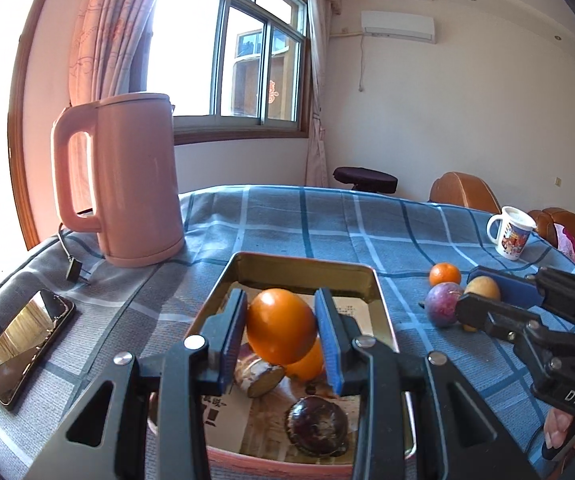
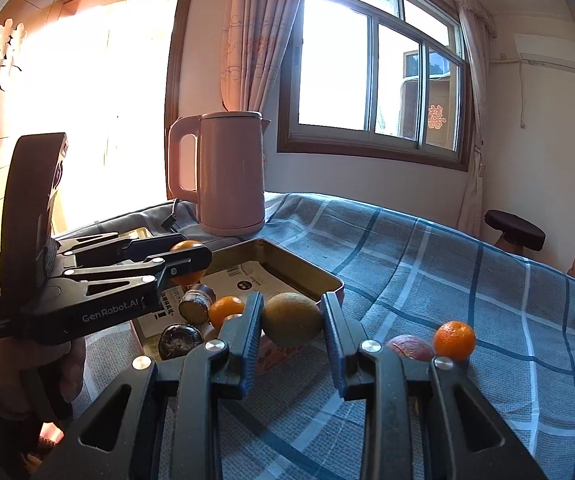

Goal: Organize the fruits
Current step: 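Carry the orange and kiwi over the gold tin with both grippers, then lower the orange into the tin and open the left gripper while the right releases the kiwi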

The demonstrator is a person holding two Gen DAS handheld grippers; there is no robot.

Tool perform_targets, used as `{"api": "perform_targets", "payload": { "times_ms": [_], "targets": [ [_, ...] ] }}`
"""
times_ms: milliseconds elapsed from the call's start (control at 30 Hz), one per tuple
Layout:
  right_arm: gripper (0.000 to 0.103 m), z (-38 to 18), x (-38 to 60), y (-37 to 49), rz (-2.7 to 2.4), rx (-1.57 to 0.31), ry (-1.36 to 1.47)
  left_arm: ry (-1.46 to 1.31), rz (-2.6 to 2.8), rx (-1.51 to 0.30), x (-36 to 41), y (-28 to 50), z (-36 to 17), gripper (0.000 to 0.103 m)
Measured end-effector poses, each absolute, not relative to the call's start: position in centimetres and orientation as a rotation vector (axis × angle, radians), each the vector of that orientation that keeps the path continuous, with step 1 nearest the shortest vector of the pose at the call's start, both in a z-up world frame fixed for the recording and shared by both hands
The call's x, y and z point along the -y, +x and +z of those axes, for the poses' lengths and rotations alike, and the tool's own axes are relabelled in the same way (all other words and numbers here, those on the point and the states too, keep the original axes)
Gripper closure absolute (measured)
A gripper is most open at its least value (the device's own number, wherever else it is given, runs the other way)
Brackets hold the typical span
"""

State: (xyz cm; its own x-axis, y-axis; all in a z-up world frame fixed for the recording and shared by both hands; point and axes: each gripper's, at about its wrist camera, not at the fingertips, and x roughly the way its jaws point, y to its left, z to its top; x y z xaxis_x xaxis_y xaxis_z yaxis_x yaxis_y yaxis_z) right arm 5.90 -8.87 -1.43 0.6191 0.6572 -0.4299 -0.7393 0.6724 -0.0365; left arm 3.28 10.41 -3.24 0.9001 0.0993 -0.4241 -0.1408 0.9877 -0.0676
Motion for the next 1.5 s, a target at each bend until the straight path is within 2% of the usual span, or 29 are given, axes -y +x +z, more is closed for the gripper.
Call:
{"api": "perform_targets", "payload": {
  "times_ms": [433,1000,1267,1400,1433,1467,1500],
  "targets": [
    [0.071,-2.4,3.6,5.3,0.925,-0.457,-0.275,-0.122,0.142,-0.518,-13.2,3.5,-4.1,0.066],
    [0.071,-4.4,1.7,6.1,0.956,-0.552,-0.312,-0.149,0.129,-0.631,-14.1,4.7,-5.2,0.065],
    [0.071,-4.8,1.4,6.4,0.967,-0.584,-0.32,-0.136,0.139,-0.627,-13.9,4.7,-5.2,0.066],
    [0.071,-5.2,1.0,6.6,0.974,-0.614,-0.337,-0.124,0.126,-0.623,-13.5,4.6,-5.2,0.06],
    [0.067,-5.2,1.0,6.7,0.97,-0.618,-0.341,-0.122,0.128,-0.622,-13.4,4.5,-5.2,0.054],
    [0.056,-5.3,0.9,6.6,0.962,-0.619,-0.345,-0.12,0.133,-0.616,-13.4,4.5,-5.1,0.048],
    [0.051,-5.2,1.1,6.6,0.956,-0.613,-0.345,-0.12,0.131,-0.608,-13.3,4.3,-5.0,0.046]
  ]
}}
